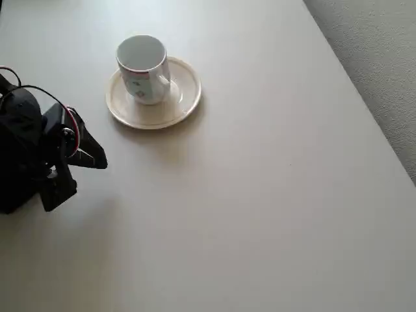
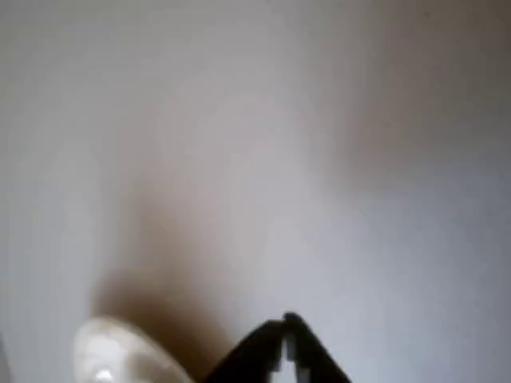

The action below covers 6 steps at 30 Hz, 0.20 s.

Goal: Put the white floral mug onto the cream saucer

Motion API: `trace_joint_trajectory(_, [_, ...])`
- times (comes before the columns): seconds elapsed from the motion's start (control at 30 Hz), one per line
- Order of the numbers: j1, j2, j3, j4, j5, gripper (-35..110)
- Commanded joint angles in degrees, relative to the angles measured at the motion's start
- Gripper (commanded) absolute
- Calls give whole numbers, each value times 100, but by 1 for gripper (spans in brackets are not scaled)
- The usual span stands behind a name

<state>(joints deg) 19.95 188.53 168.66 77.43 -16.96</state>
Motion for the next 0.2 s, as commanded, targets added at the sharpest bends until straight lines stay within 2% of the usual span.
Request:
trace_joint_trajectory(0.0, [0, 9, 44, 26, 0, -1])
trace_joint_trajectory(0.17, [0, 9, 44, 26, 0, -1])
